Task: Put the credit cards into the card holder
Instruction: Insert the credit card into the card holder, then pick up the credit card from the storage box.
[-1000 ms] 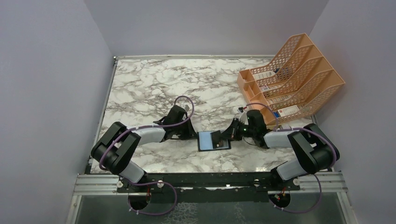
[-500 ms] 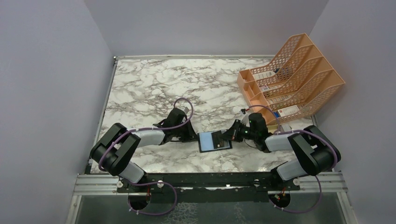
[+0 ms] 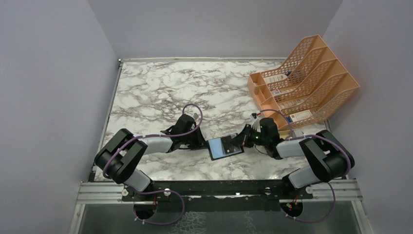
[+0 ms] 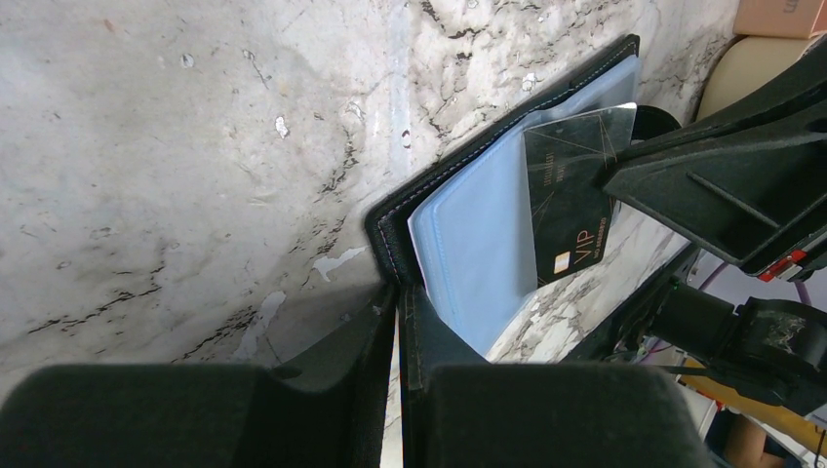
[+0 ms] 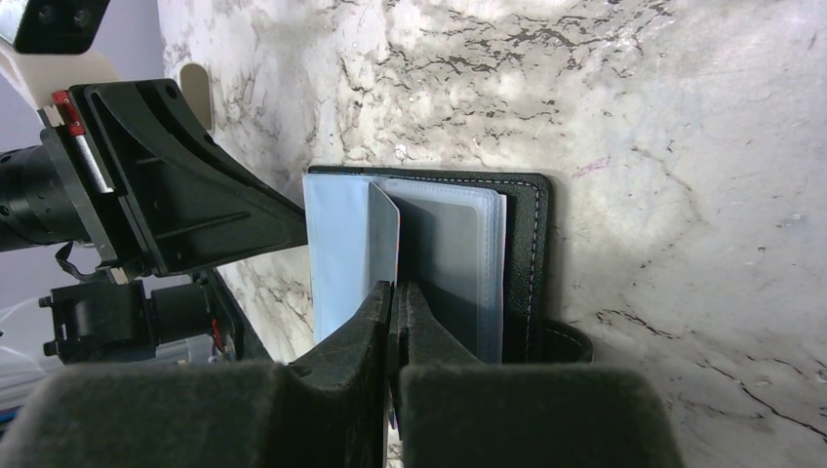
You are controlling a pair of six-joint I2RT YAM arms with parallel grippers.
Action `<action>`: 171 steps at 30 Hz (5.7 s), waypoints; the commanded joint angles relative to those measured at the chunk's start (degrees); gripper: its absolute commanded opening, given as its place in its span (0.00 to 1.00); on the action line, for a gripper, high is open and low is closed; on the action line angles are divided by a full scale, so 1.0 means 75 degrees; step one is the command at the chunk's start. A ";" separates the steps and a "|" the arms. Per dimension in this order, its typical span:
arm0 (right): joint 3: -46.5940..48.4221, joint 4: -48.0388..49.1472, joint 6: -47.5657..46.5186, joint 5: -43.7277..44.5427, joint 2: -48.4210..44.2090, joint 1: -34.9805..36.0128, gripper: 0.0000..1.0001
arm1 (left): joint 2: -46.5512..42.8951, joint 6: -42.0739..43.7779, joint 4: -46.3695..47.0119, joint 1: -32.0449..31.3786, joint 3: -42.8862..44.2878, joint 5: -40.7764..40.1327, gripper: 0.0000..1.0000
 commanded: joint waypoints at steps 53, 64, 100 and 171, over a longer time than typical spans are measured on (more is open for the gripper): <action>0.1873 -0.2972 -0.0744 0.1055 -0.0213 0.2013 0.50 | 0.0200 0.0313 -0.0743 -0.0162 -0.0102 -0.0090 0.12; 0.2245 -0.4340 -0.0999 0.1874 -0.1050 0.2008 0.51 | -0.0083 0.0593 -0.1444 -0.0126 0.0427 -0.0486 0.12; 0.5479 -0.9583 -0.8038 1.0881 -0.2033 0.1528 0.53 | -0.3846 0.4188 -0.5299 -0.0101 0.2191 -0.1136 0.99; 0.3238 -0.8746 -0.9609 1.0317 -0.0948 -0.1337 0.27 | -0.5298 0.4235 -0.5324 -0.0517 0.2021 -0.1614 0.99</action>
